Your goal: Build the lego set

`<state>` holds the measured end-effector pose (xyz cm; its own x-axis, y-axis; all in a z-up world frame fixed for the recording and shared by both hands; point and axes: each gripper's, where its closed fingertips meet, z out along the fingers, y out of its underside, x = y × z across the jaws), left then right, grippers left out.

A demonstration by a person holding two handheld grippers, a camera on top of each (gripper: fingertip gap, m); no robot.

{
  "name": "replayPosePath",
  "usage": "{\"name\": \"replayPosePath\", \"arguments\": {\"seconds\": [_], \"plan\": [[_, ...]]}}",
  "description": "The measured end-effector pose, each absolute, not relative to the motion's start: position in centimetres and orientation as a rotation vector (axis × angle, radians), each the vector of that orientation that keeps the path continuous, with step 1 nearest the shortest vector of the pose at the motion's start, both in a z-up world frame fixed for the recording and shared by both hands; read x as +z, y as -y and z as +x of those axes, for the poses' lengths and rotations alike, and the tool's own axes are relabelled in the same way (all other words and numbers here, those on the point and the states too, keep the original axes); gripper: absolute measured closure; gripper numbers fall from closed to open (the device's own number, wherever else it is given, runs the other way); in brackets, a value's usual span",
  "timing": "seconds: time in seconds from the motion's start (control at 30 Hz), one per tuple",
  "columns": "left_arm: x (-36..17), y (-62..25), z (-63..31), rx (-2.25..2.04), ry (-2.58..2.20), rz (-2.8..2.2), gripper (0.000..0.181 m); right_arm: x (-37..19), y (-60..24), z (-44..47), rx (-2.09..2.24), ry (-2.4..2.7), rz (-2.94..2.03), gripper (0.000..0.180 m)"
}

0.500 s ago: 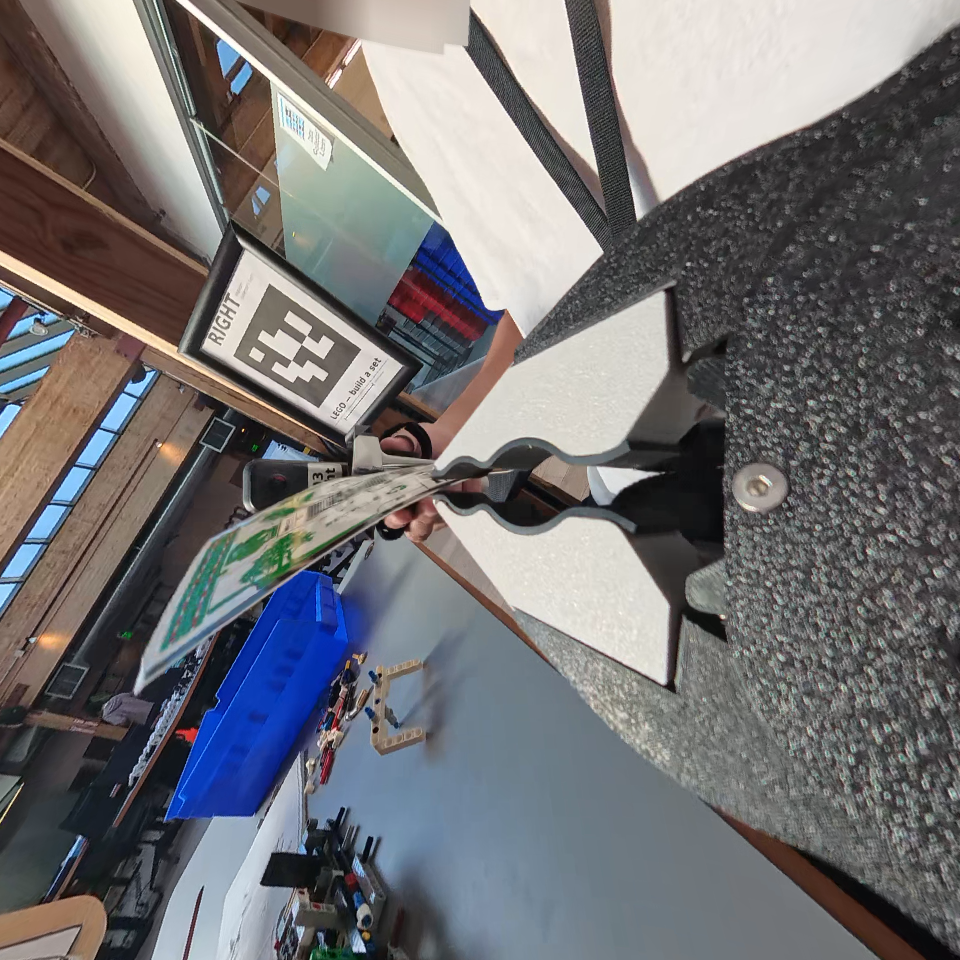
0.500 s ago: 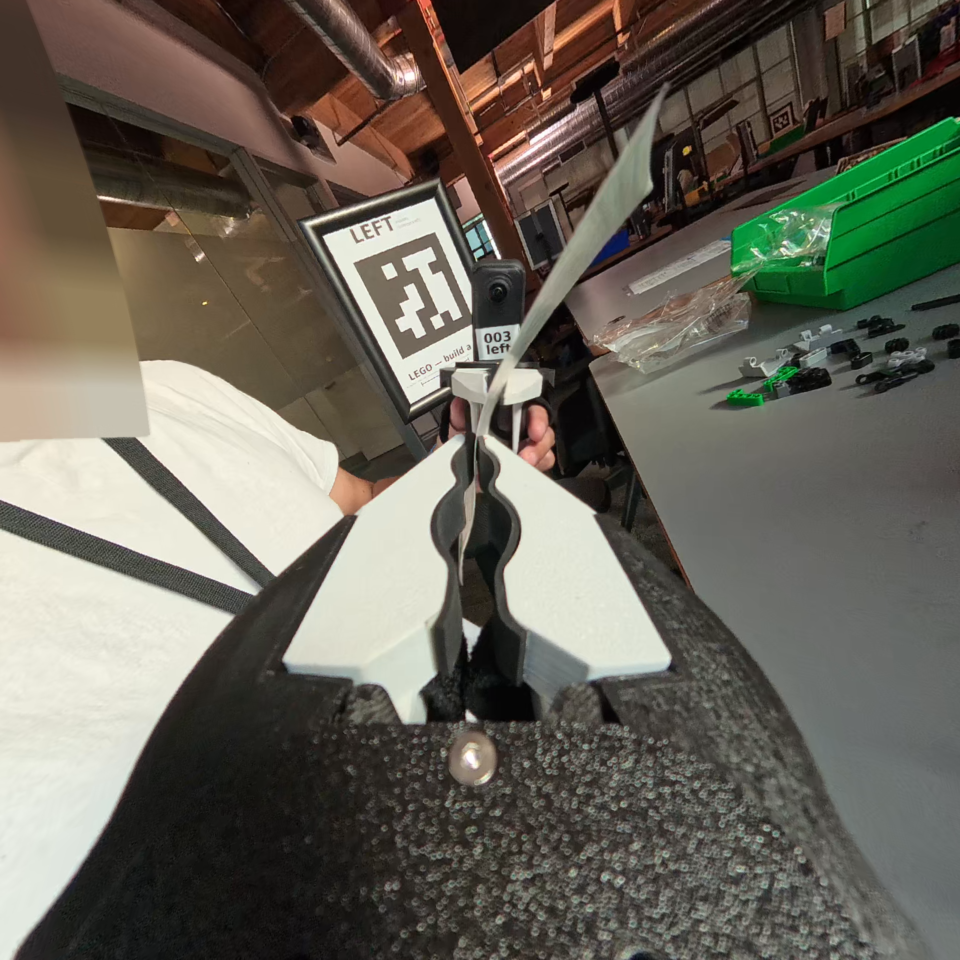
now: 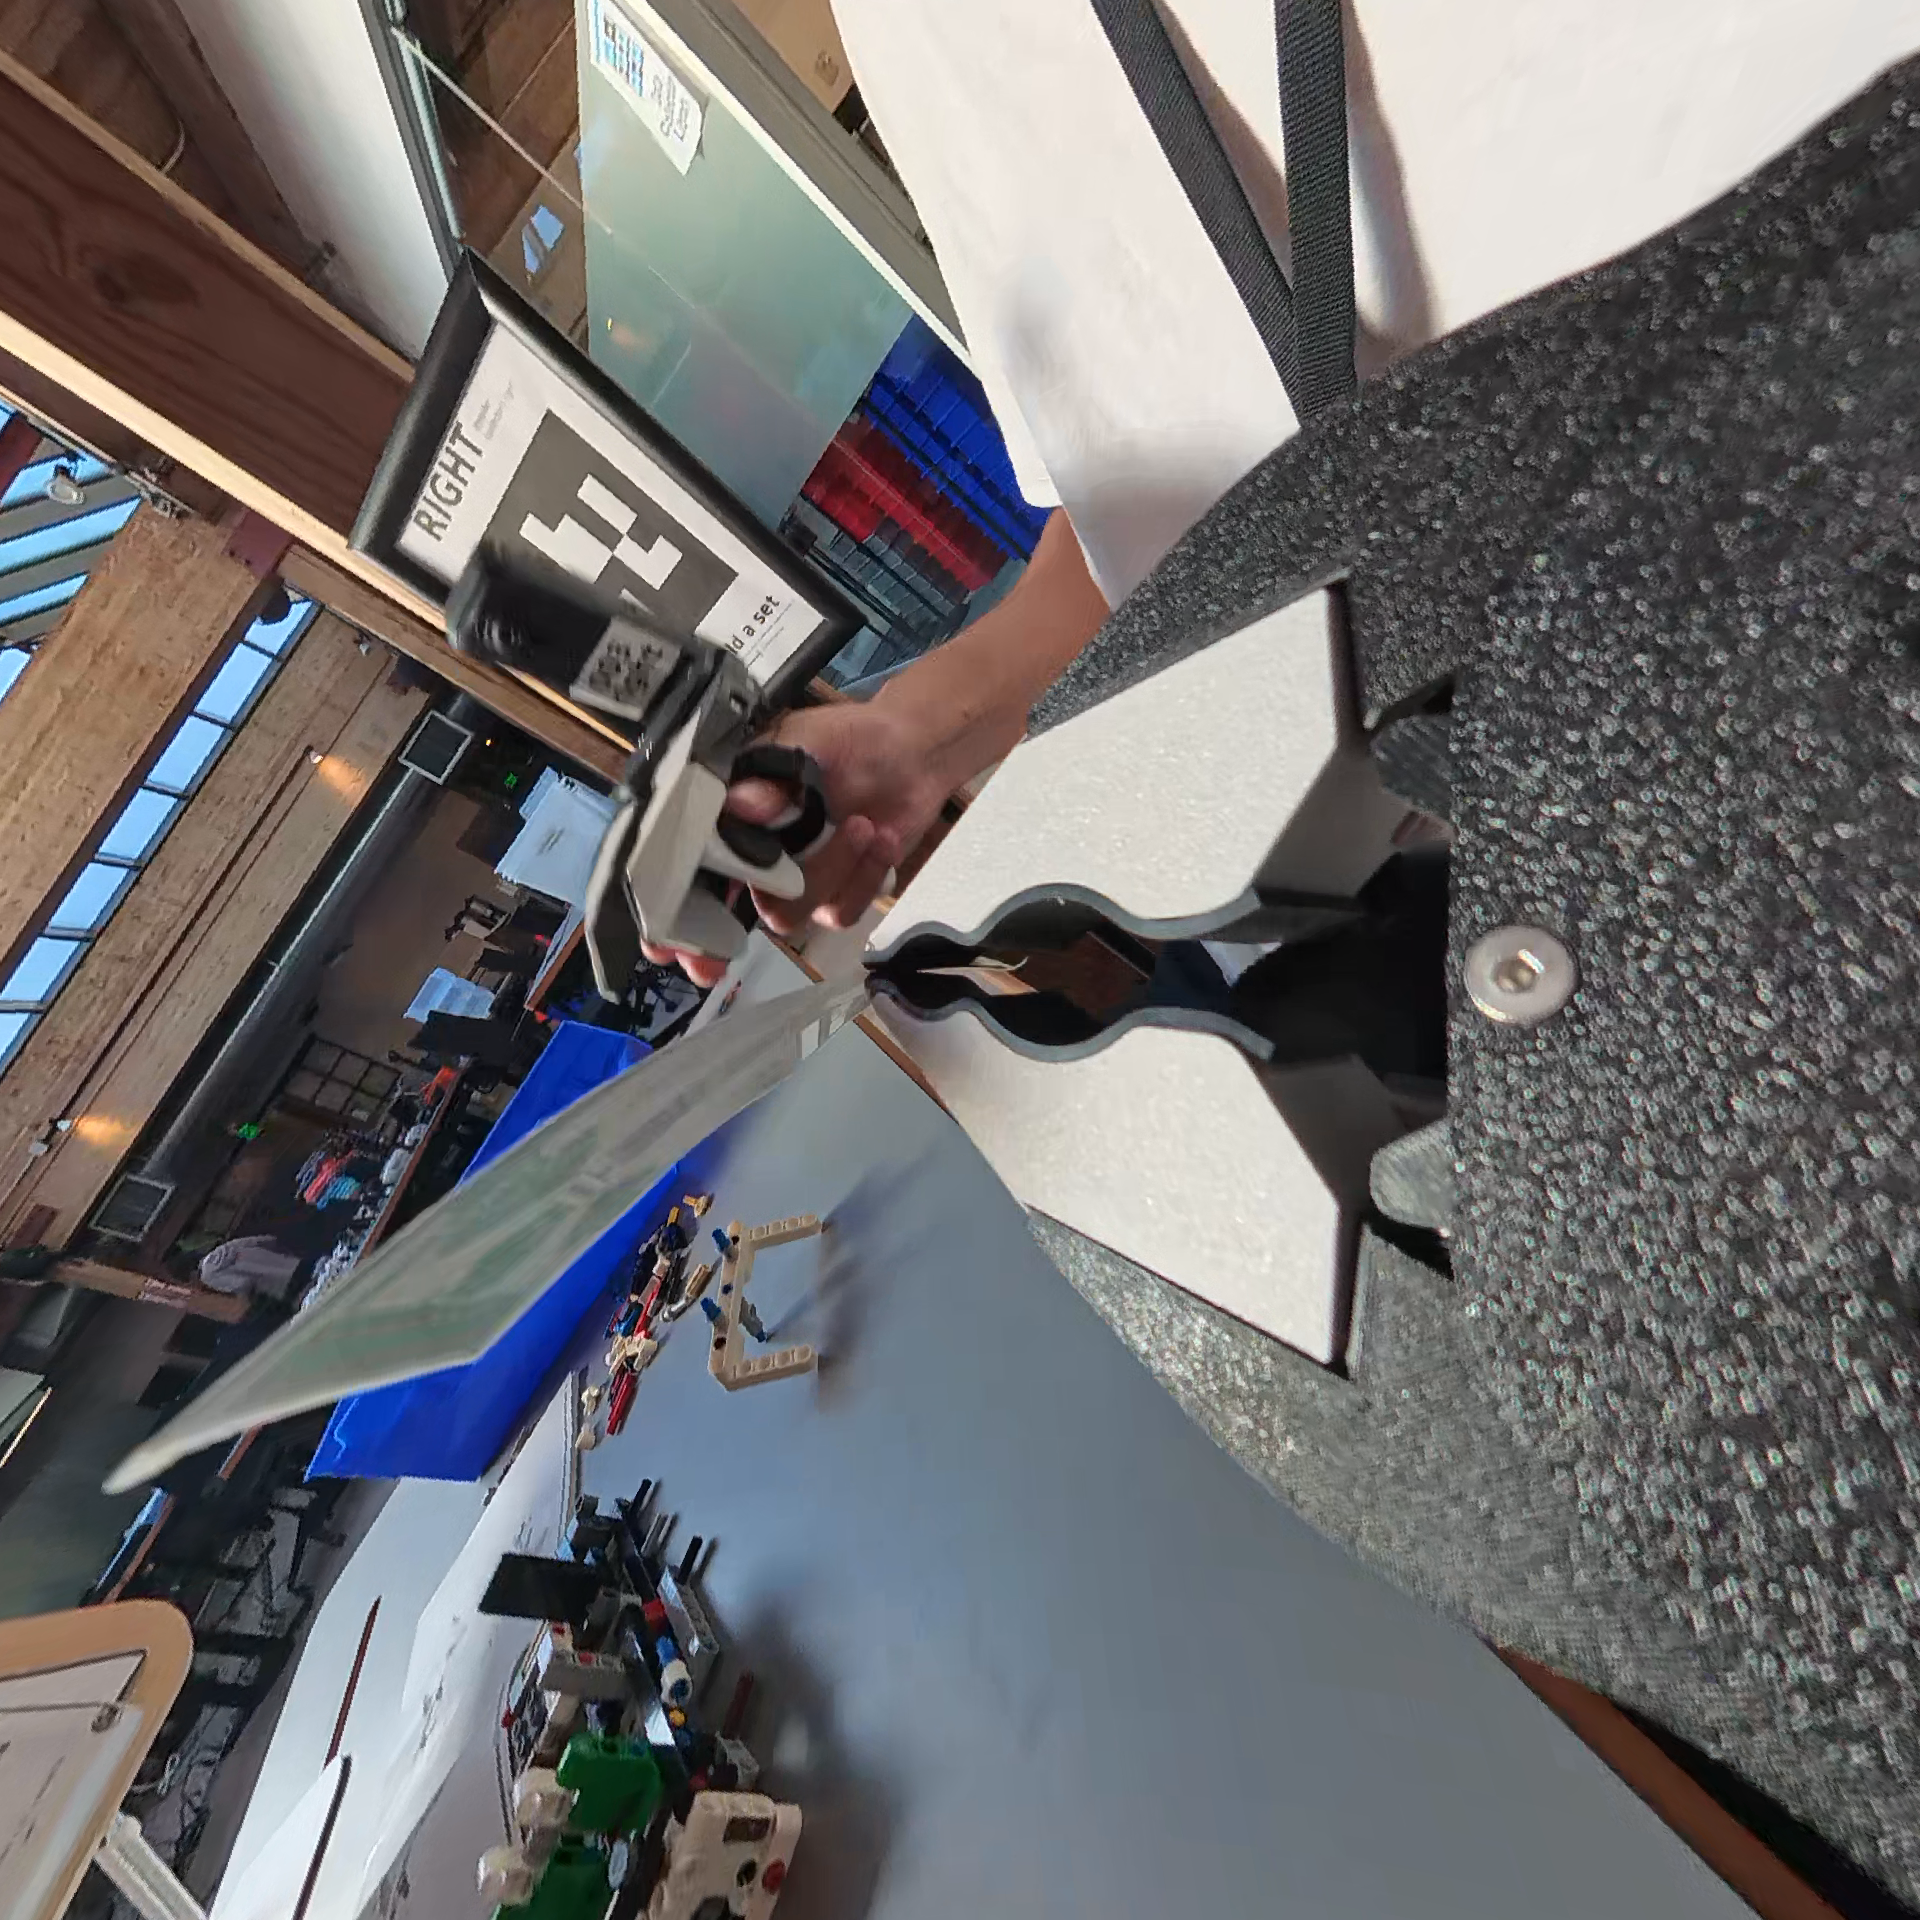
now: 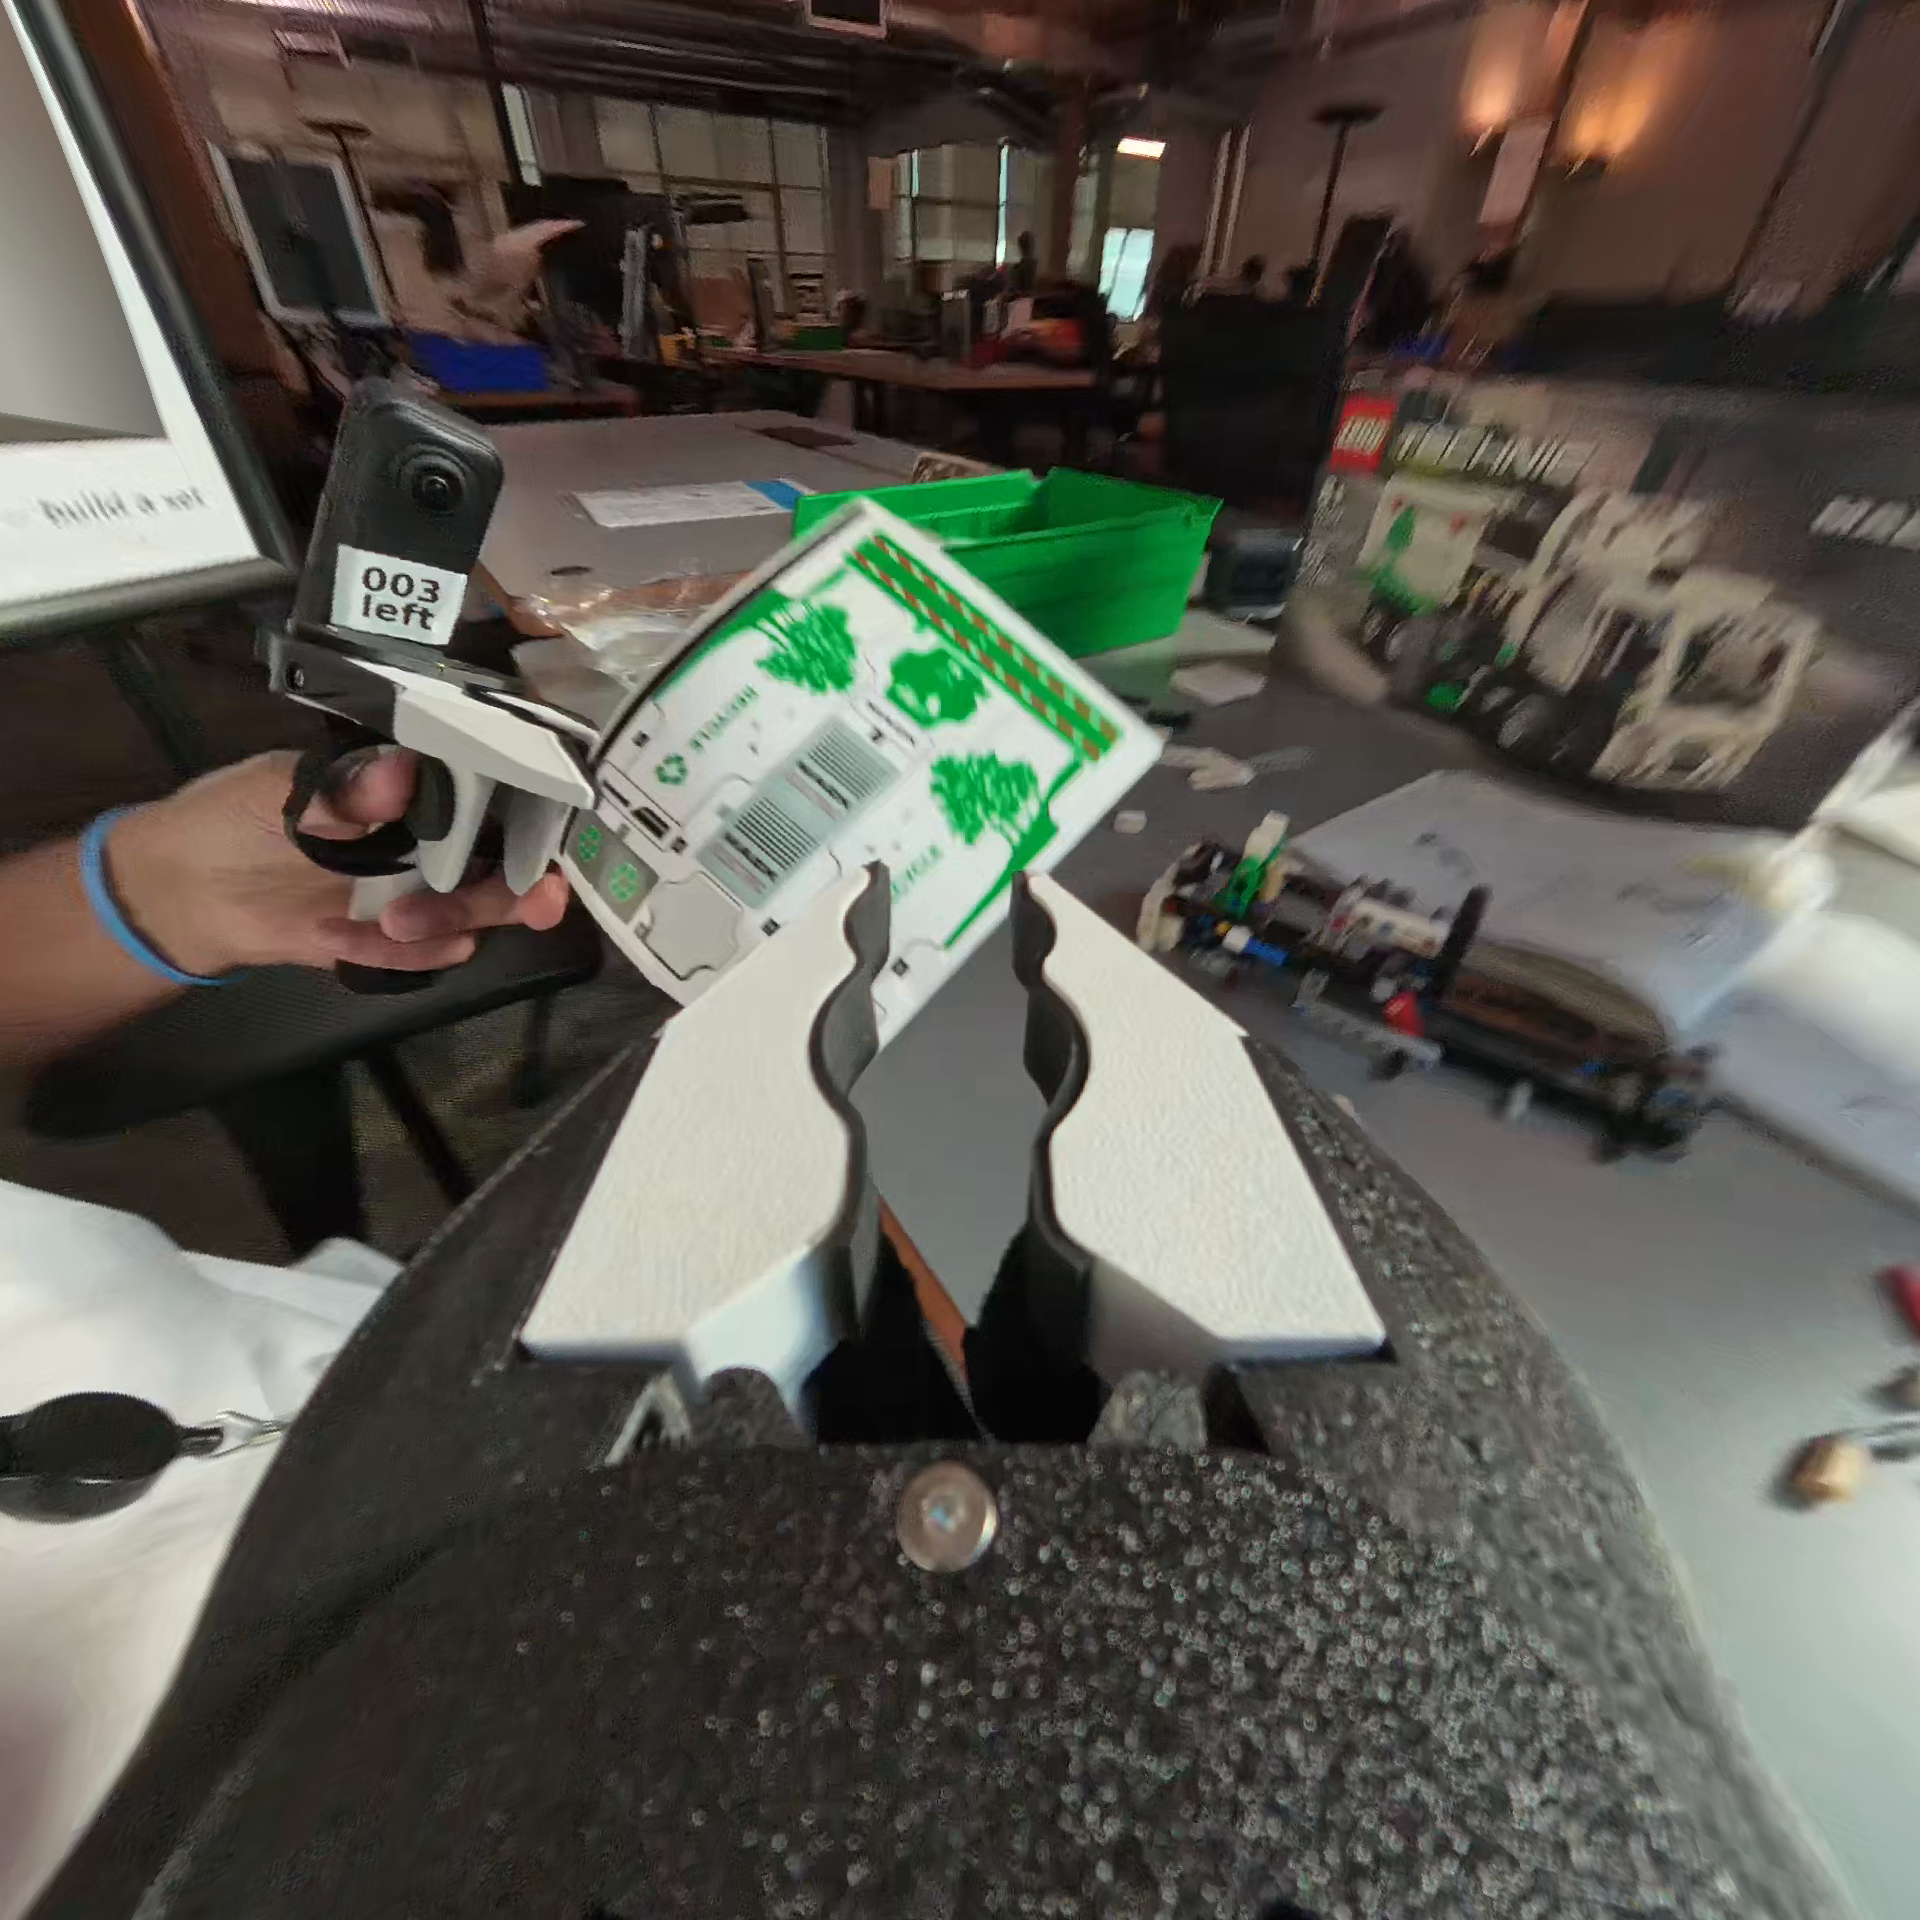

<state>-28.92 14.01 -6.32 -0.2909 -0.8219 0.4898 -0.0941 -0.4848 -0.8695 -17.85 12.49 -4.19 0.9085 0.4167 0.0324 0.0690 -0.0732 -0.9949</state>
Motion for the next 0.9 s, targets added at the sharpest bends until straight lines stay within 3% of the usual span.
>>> {"name": "replayPosePath", "arguments": {"seconds": [0.1,0.17,0.23,0.57,0.73,0.9], "plan": [[-6.6,-13.8,-28.7,-1.866,-1.156,-1.446,0.181,-2.7,-10.7,-23.5,0.263,0.597,-1.592,0.154],[-6.4,-12.9,-28.5,-1.91,-1.181,-1.422,0.181,-4.6,-10.8,-26.7,0.325,0.712,-1.635,0.143],[-6.2,-11.8,-28.3,-1.914,-1.232,-1.394,0.181,-6.6,-11.3,-27.9,0.322,0.79,-1.669,0.148],[-6.1,-9.8,-28.2,-1.944,-1.342,-1.298,0.181,-8.2,-11.0,-28.4,0.599,0.729,-1.668,0.171],[-6.4,-9.7,-28.2,-1.916,-1.359,-1.277,0.181,-8.2,-10.5,-28.5,0.698,0.696,-1.66,0.173],[-6.6,-10.1,-28.2,-1.824,-1.365,-1.266,0.181,-8.2,-10.3,-28.7,0.733,0.697,-1.666,0.162]]}}
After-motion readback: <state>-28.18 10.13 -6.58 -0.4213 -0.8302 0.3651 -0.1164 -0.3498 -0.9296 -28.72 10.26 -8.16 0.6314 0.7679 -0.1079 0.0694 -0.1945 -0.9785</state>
